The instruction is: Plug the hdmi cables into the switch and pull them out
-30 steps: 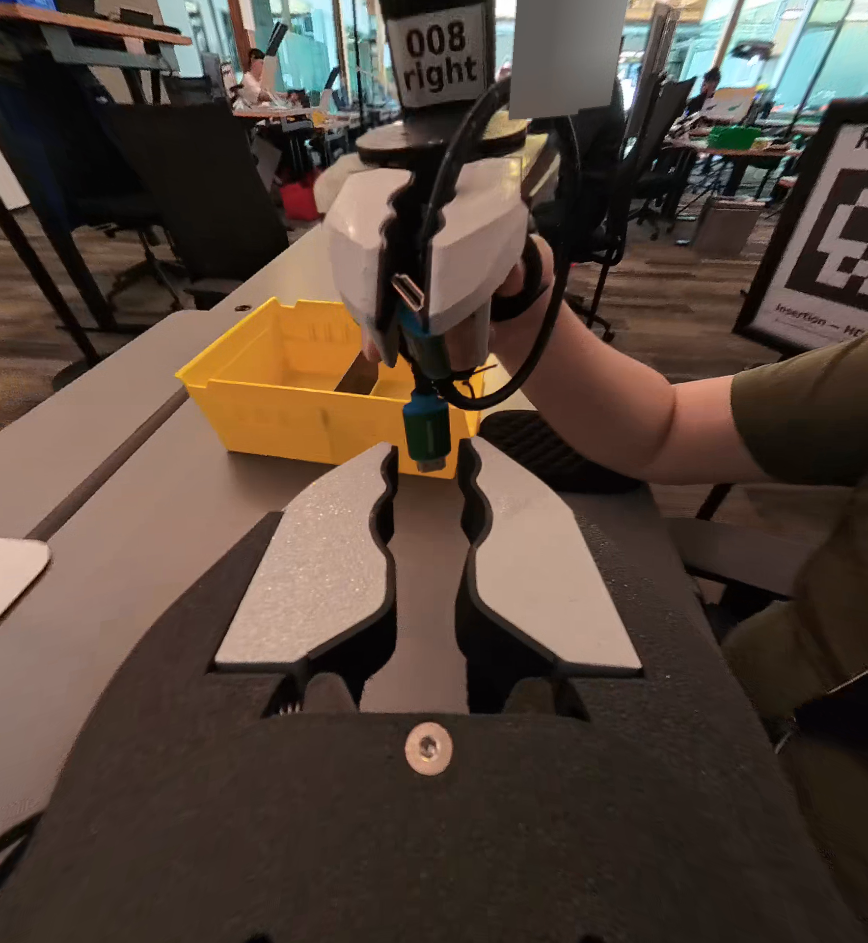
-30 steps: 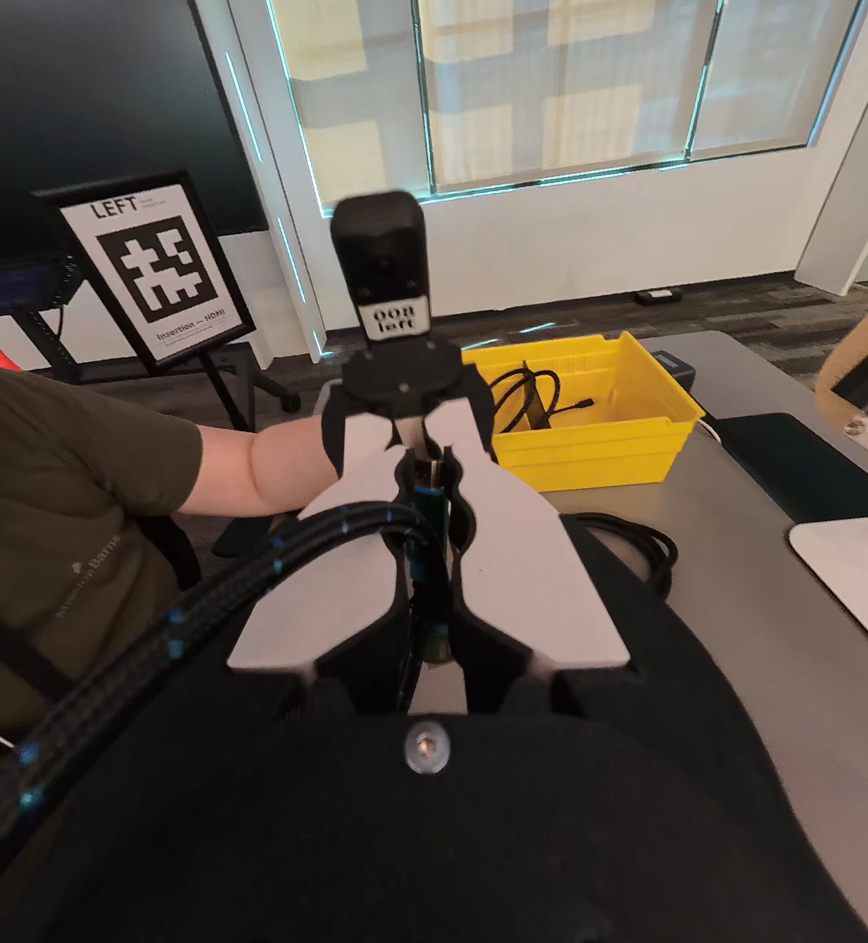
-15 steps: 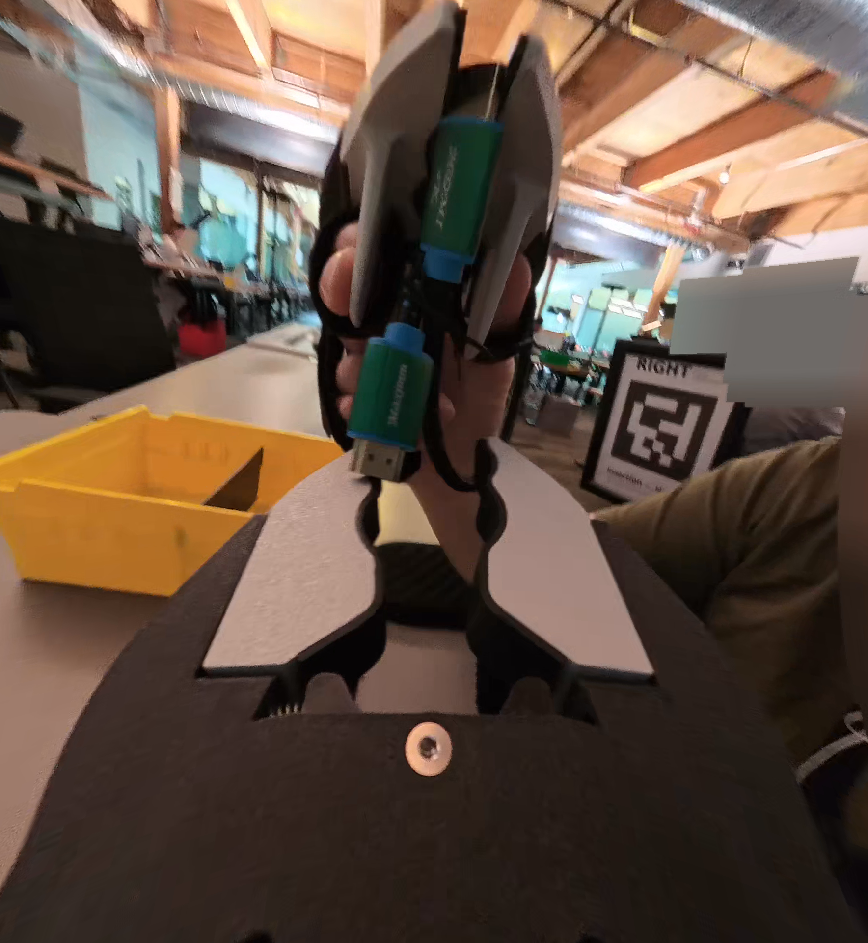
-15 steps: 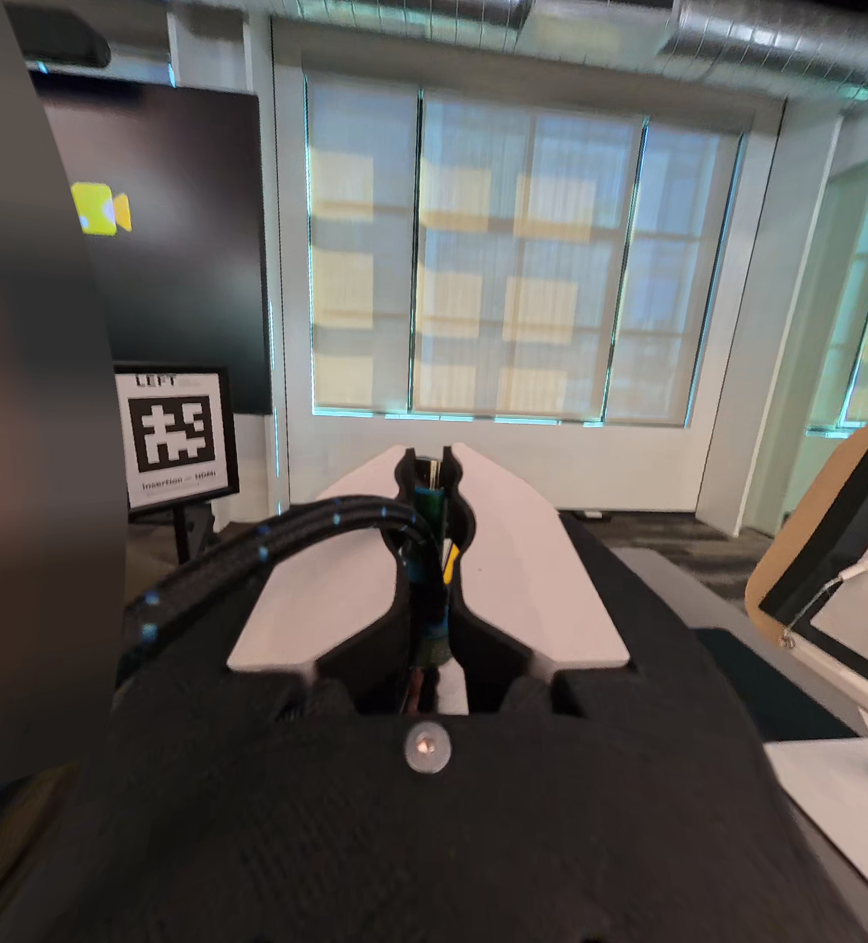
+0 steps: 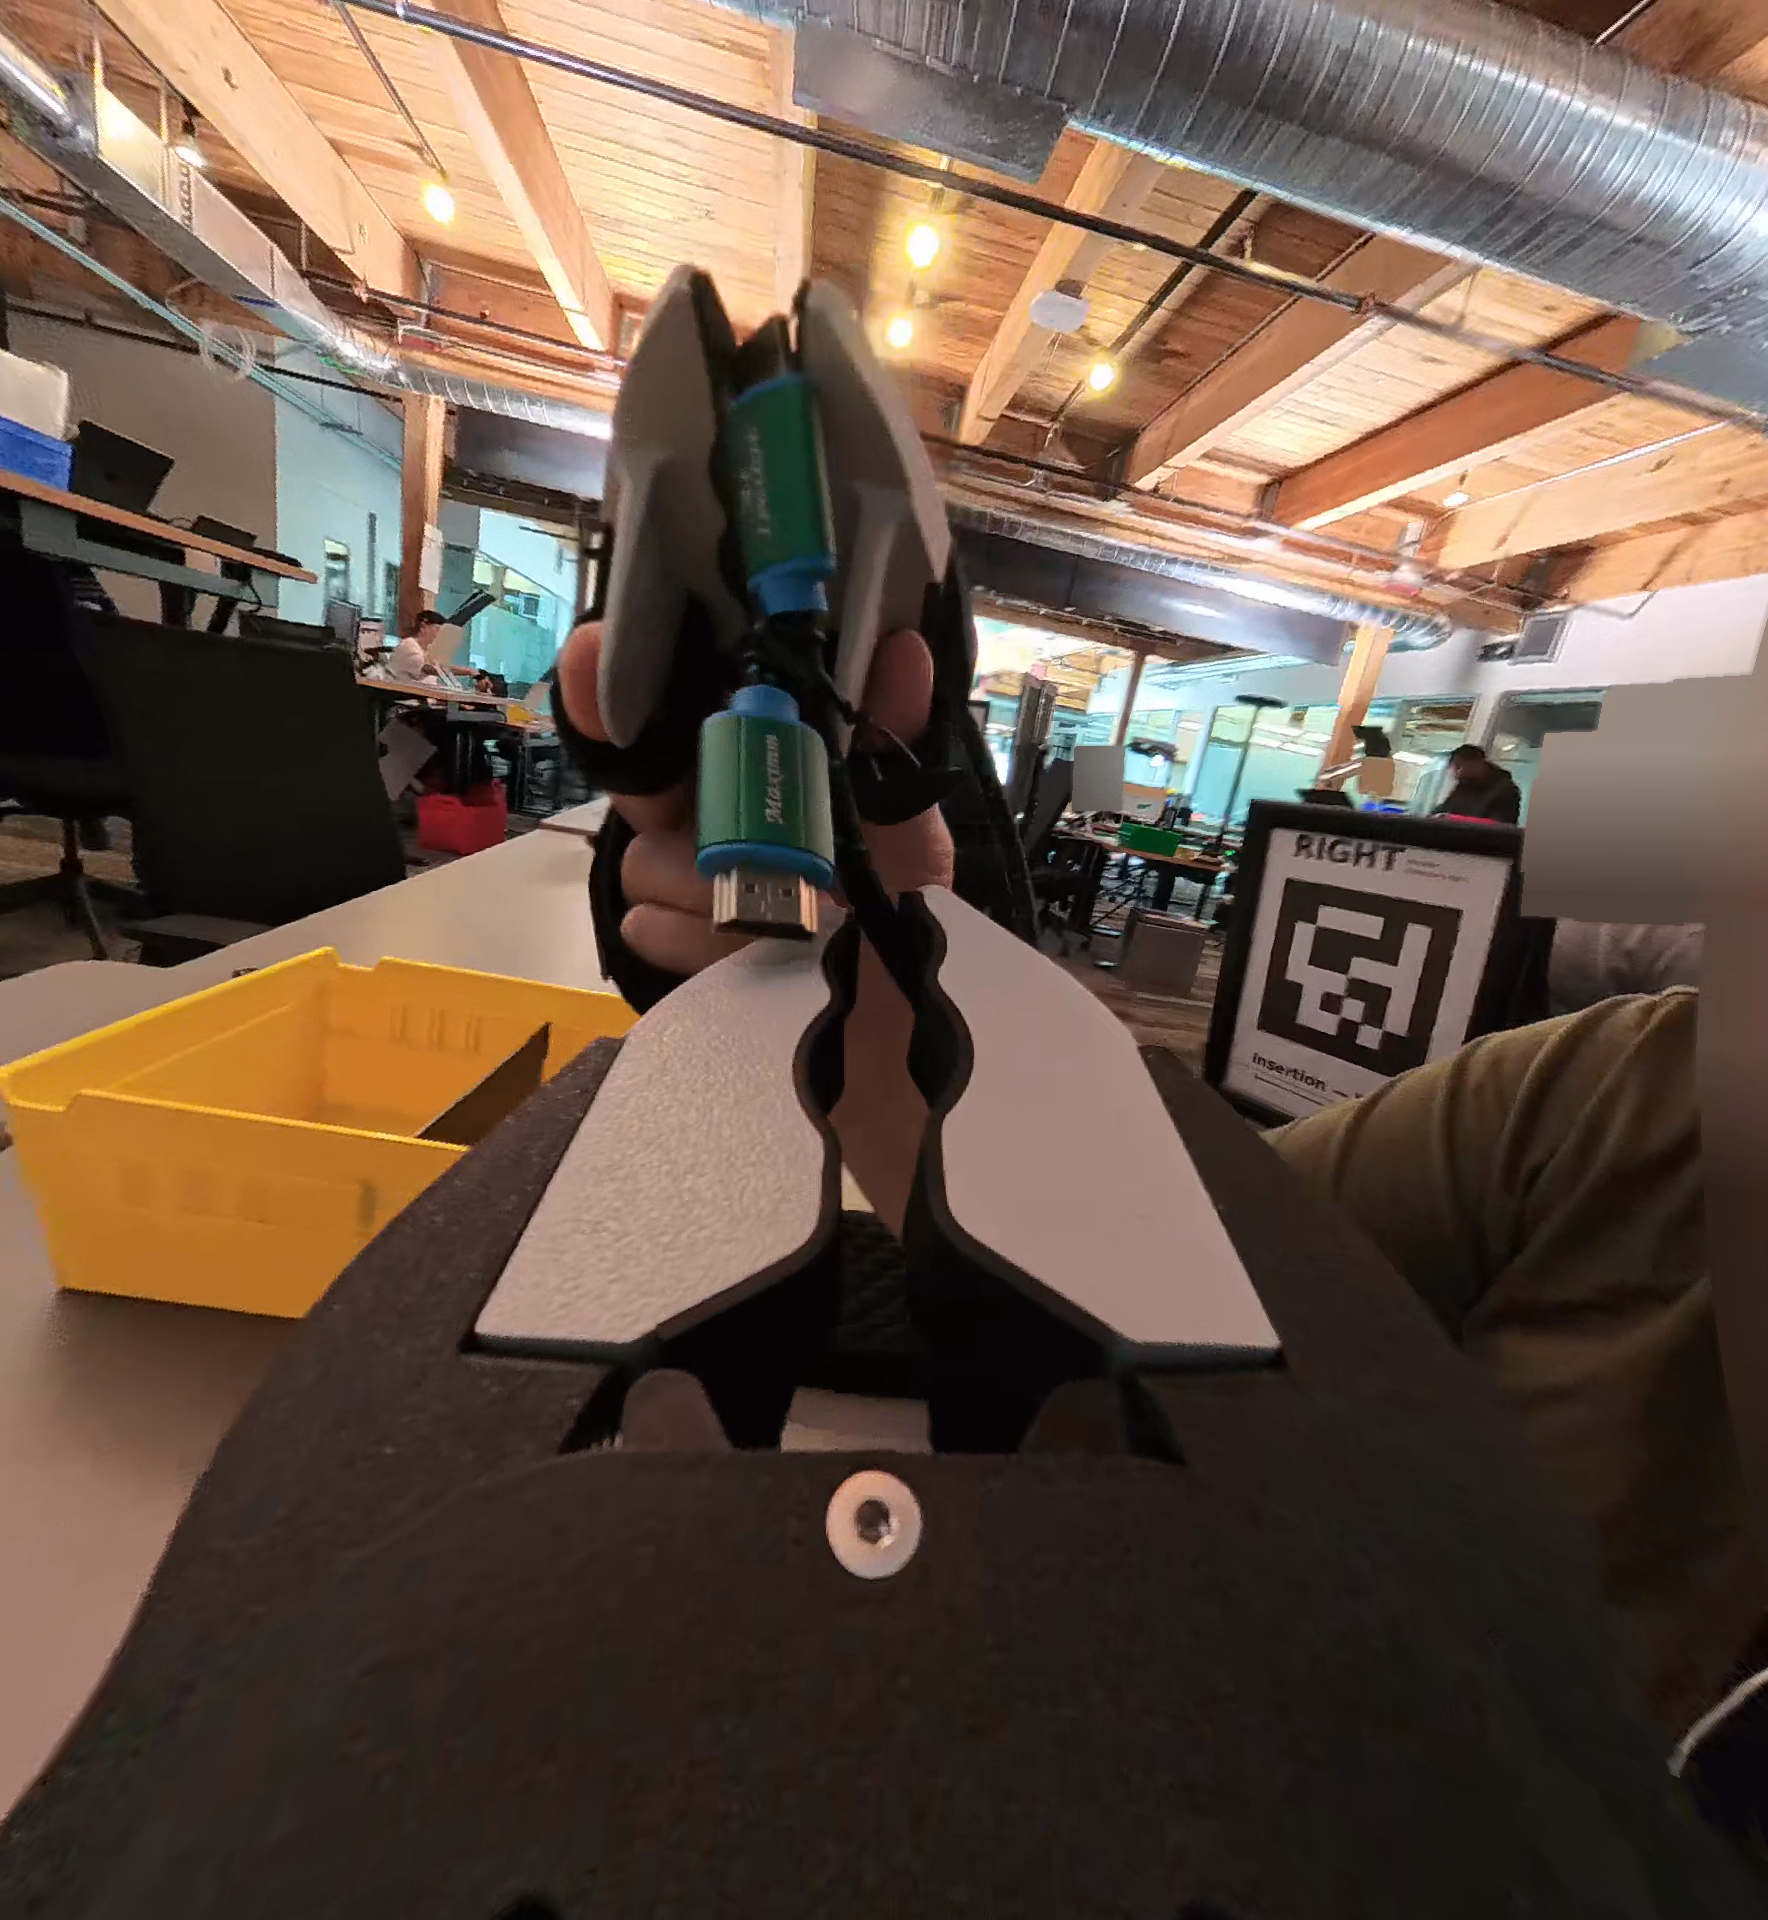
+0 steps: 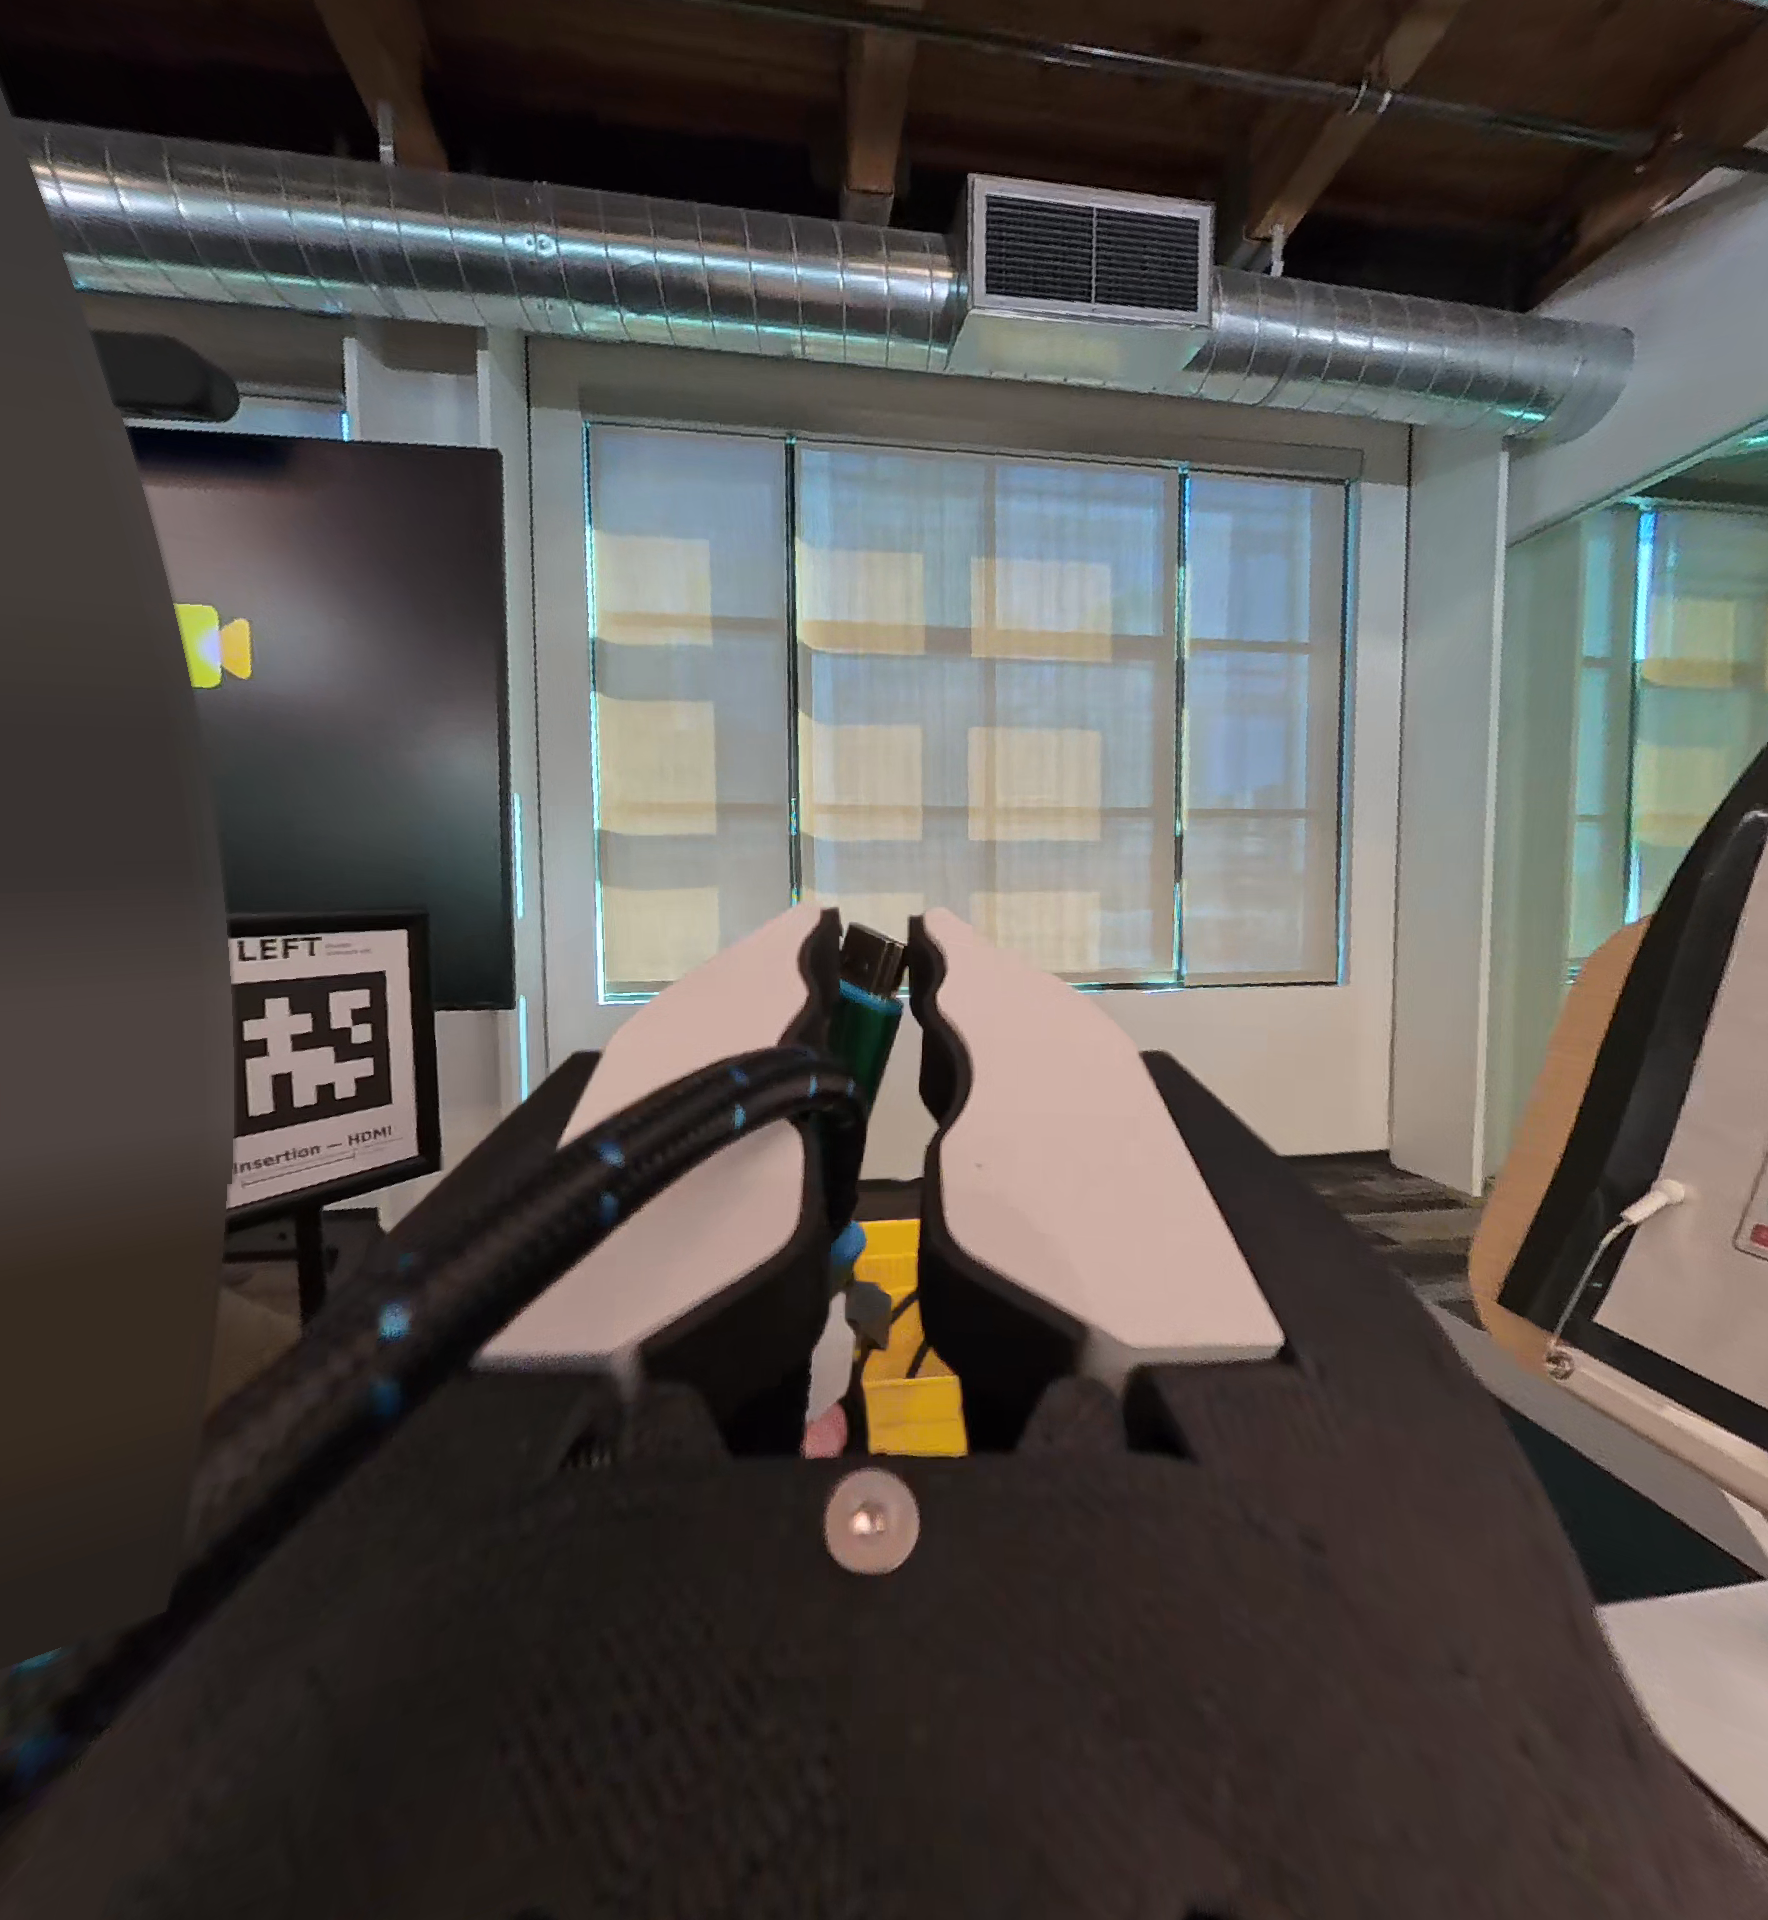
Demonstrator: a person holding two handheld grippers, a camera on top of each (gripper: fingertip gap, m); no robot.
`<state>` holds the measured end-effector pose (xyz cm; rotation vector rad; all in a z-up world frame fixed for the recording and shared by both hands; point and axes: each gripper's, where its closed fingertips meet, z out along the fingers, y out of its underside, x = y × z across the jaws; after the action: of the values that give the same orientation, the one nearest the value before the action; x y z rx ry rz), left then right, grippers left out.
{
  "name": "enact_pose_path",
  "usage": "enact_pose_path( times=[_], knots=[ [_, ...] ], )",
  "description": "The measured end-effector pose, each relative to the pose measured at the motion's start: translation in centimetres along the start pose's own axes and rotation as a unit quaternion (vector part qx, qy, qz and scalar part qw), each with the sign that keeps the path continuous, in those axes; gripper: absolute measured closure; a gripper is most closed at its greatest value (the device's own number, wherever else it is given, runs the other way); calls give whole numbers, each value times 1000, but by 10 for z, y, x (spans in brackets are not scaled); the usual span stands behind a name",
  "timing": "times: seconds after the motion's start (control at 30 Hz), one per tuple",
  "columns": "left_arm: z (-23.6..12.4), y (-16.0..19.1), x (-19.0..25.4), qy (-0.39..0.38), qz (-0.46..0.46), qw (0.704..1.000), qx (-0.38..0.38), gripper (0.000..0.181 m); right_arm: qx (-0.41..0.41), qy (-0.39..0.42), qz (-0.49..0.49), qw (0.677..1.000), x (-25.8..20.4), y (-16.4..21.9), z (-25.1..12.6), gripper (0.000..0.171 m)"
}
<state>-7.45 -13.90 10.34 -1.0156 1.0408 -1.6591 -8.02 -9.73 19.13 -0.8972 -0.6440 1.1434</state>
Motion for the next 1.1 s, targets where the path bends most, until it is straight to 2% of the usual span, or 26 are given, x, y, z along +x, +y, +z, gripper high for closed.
enact_pose_path(
  times=[0.03, 0.1, 0.23, 0.37, 0.5, 0.67, 0.73, 0.77, 0.8, 0.83, 0.87, 0.9, 0.93, 1.0, 1.03, 1.1],
  knots=[
    [-1, 0, -1, -7, 12, 1000, -3, 174, 2, 7, -8, 1000, 3, 0, -1, 158],
    [-1, -2, 0, -6, 14, 1000, 4, 174, 18, 0, -18, 1000, -1, -4, -2, 158],
    [4, -3, 5, 13, -55, 997, 45, 169, 64, -16, -43, 997, -13, -13, -4, 157],
    [5, -1, 1, 13, -84, 995, 56, 166, 58, -17, -30, 998, -11, -4, -1, 157],
    [1, -3, -4, -7, -64, 997, 47, 174, 79, -7, 3, 997, -2, -2, 0, 146],
    [0, -5, -2, 8, -82, 996, 39, 173, 54, 42, -45, 997, 22, -1, -8, 130],
    [4, 1, 3, 36, -131, 990, 29, 174, 44, 35, -64, 996, 22, -2, -10, 115],
    [5, 1, 5, 55, -161, 985, 35, 174, 38, 33, -82, 995, 20, -3, -10, 115],
    [4, 1, 6, 67, -184, 980, 43, 174, 40, 24, -96, 994, 16, -5, -11, 117],
    [4, 1, 8, 83, -204, 974, 47, 174, 35, -10, -105, 994, 5, -4, -11, 127],
    [3, -2, 11, 108, -225, 967, 55, 174, 7, -62, -112, 992, -9, 3, -12, 123],
    [1, -8, 13, 127, -242, 959, 69, 174, -13, -80, -99, 992, -12, 6, -13, 115],
    [-2, -13, 11, 130, -242, 958, 77, 174, -29, -105, -67, 992, -16, 9, -14, 115],
    [-5, -12, 7, 101, -178, 978, 51, 174, -73, -216, 37, 973, -39, 17, -22, 115],
    [-6, -12, 7, 82, -132, 987, 32, 174, -101, -212, 55, 970, -34, 24, -22, 115],
    [-9, -16, 7, 47, -50, 998, 6, 175, -167, -120, 12, 979, -1, 47, -21, 114]
  ],
)
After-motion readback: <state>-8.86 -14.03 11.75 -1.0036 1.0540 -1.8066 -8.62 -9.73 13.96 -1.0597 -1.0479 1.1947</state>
